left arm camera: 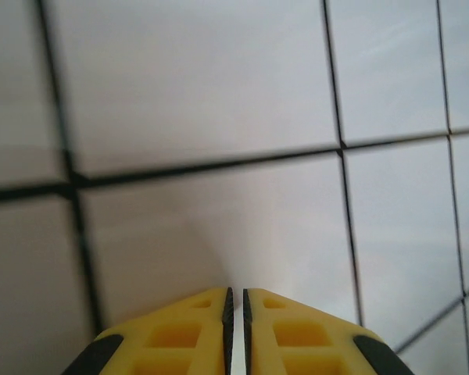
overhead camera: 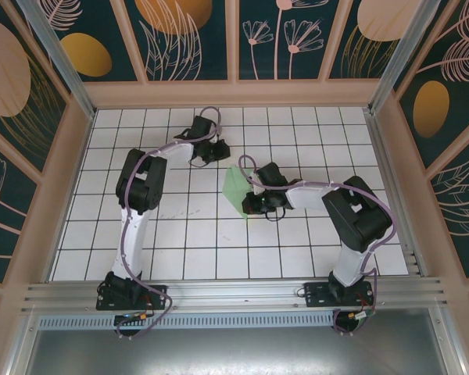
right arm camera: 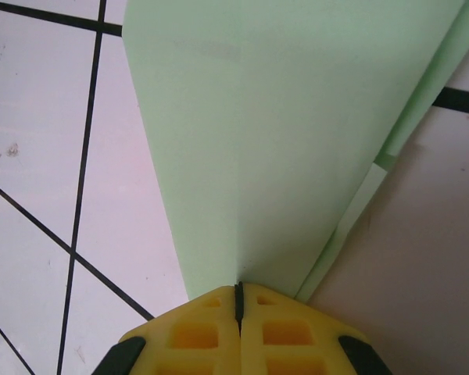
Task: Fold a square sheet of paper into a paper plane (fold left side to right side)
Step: Fourth fold the wing at the center of the table.
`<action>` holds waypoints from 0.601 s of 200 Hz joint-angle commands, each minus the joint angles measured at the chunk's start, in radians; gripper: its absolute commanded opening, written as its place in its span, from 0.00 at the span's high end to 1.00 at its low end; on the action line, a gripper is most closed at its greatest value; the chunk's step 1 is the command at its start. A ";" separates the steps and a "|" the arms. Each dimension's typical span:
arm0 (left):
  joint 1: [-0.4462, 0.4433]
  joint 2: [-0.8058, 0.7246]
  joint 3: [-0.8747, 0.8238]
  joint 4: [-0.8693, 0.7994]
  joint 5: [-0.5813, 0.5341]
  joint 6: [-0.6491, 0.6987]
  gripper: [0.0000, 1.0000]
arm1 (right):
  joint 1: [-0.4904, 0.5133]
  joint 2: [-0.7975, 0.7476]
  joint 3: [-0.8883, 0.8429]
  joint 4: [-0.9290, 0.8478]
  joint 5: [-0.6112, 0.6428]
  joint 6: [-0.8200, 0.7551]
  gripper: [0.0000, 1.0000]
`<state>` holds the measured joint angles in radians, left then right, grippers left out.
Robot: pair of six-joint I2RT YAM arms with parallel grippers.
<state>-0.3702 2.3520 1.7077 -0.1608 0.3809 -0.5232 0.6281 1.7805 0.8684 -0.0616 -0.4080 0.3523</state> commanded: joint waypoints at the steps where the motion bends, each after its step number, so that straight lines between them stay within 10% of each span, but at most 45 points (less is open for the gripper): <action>1: 0.043 0.001 0.011 0.016 -0.110 0.037 0.83 | 0.000 0.039 -0.083 -0.319 0.072 -0.031 1.00; 64: 0.043 -0.382 -0.385 0.193 -0.138 0.000 0.67 | -0.029 -0.055 -0.062 -0.317 0.063 -0.090 1.00; 120: -0.002 -0.631 -0.795 0.479 0.083 -0.221 0.61 | -0.111 -0.261 -0.070 -0.154 -0.043 -0.082 0.86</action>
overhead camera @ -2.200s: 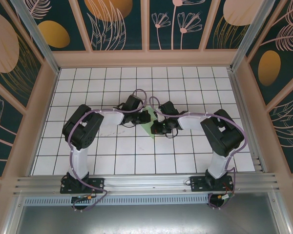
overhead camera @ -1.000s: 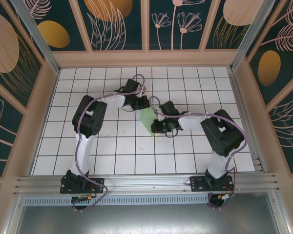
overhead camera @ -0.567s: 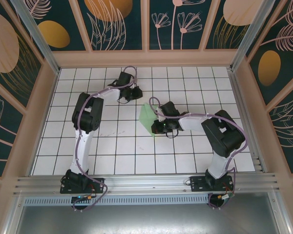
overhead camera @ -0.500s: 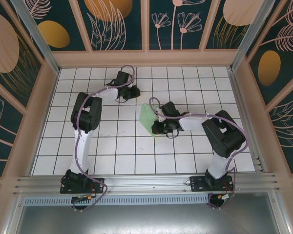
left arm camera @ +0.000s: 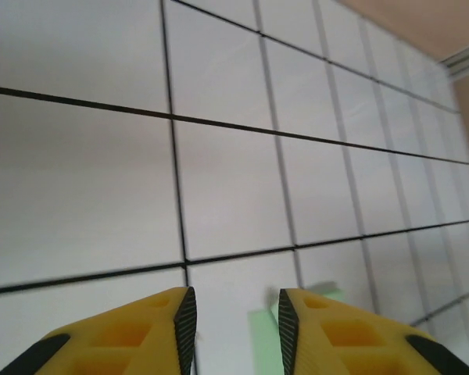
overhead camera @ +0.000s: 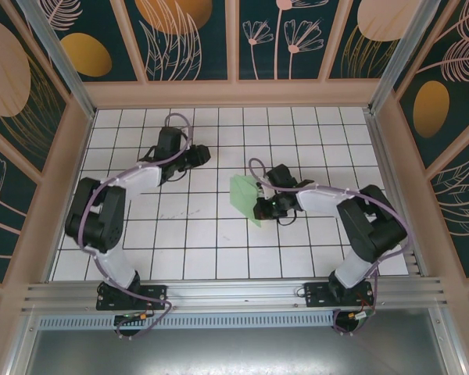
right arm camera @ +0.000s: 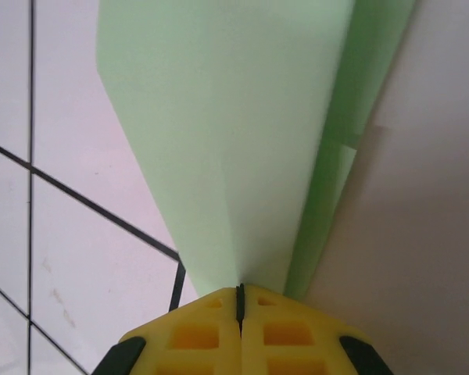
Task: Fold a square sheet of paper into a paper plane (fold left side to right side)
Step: Fourth fold the wing at the center of the table.
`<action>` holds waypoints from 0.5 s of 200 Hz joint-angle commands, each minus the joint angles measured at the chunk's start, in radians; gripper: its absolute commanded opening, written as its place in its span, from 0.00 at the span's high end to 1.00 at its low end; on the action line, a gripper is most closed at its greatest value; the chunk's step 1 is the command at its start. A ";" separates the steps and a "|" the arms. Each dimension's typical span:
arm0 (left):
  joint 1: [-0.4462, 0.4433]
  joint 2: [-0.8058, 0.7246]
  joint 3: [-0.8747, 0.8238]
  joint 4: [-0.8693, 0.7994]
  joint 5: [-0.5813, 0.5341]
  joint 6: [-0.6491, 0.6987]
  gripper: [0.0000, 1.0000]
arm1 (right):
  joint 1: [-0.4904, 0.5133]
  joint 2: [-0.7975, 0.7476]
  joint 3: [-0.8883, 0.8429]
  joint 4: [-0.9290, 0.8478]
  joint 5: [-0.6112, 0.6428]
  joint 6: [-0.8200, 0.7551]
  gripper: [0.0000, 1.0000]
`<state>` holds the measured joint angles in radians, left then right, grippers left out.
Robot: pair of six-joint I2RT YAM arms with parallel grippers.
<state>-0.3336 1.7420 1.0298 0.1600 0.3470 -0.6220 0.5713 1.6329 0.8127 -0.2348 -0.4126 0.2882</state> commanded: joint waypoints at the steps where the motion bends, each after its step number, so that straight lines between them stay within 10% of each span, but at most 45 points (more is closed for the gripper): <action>1: -0.041 -0.022 -0.122 0.160 0.120 -0.125 0.61 | -0.059 -0.118 -0.014 0.021 -0.041 -0.017 0.85; 55: -0.143 0.034 -0.171 0.282 0.160 -0.242 0.52 | -0.191 -0.256 -0.111 0.180 -0.089 0.036 0.50; 100: -0.171 0.143 -0.125 0.332 0.205 -0.285 0.49 | -0.164 -0.181 -0.116 0.244 -0.101 0.076 0.47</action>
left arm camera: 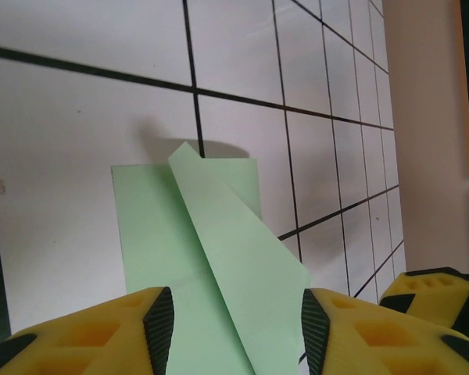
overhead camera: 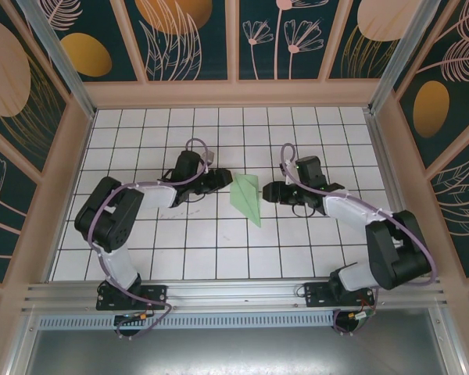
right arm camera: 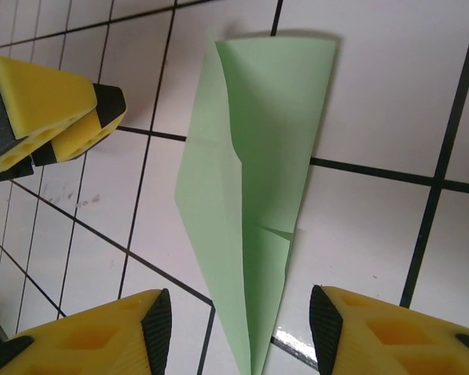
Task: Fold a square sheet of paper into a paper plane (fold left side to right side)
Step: Fourth fold the wing at the center of the table.
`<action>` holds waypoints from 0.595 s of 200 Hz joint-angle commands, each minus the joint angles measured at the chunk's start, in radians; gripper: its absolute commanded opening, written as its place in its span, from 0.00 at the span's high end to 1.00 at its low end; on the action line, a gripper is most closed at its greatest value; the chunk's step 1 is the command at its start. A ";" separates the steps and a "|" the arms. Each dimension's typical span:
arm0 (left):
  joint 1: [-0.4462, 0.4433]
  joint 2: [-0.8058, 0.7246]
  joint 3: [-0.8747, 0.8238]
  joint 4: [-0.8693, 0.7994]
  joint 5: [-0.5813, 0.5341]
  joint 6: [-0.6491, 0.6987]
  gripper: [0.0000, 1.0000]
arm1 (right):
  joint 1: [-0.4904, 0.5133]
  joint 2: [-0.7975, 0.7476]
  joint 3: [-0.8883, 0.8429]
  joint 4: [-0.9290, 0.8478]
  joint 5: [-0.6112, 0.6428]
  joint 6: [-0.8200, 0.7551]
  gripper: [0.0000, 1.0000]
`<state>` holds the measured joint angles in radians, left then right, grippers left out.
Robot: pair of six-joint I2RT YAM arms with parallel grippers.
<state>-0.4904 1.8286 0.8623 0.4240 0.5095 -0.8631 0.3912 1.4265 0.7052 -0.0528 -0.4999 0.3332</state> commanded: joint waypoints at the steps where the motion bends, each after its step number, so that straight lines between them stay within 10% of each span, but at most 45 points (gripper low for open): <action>1: -0.014 0.058 0.045 0.067 0.043 -0.045 0.49 | 0.017 0.025 -0.009 0.063 -0.012 0.031 0.47; 119: -0.045 0.211 0.177 0.005 0.047 -0.050 0.54 | 0.017 -0.032 -0.056 0.020 0.029 0.035 0.45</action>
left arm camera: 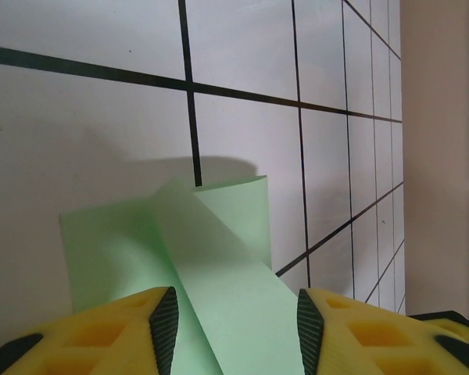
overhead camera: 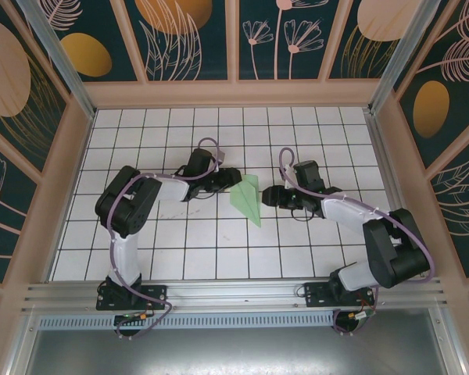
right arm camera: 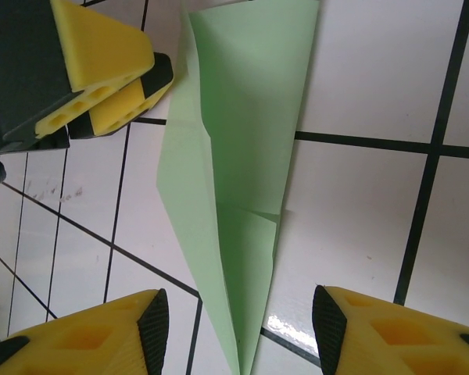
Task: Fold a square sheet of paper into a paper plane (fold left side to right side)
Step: Fourth fold the wing at the center of the table.
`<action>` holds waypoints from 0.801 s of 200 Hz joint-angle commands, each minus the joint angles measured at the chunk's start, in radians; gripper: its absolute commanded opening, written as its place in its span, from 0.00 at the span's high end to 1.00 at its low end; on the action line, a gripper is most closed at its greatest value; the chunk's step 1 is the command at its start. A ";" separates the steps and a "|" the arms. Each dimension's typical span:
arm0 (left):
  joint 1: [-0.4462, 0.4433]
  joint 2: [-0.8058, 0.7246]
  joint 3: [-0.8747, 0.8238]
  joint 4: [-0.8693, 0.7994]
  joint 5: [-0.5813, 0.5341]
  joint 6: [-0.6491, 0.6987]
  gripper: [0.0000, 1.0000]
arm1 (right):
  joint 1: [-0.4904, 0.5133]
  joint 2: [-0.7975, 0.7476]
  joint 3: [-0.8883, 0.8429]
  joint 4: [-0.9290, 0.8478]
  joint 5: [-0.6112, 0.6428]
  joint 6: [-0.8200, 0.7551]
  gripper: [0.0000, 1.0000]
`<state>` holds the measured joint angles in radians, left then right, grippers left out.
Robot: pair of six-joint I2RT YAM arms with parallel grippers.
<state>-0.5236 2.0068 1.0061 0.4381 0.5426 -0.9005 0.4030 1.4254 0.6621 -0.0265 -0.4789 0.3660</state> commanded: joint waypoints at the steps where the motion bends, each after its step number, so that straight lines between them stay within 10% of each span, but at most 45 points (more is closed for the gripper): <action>1: -0.012 0.033 0.034 -0.010 0.012 -0.013 0.54 | 0.005 -0.032 -0.014 -0.006 0.009 0.002 0.45; 160: -0.029 0.036 0.104 -0.100 -0.026 0.000 0.49 | 0.003 -0.028 -0.042 0.110 -0.066 0.081 0.45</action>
<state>-0.5465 2.0712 1.1095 0.3710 0.5442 -0.9112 0.4026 1.3769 0.6365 -0.0208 -0.4747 0.3893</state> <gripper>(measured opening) 0.511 0.550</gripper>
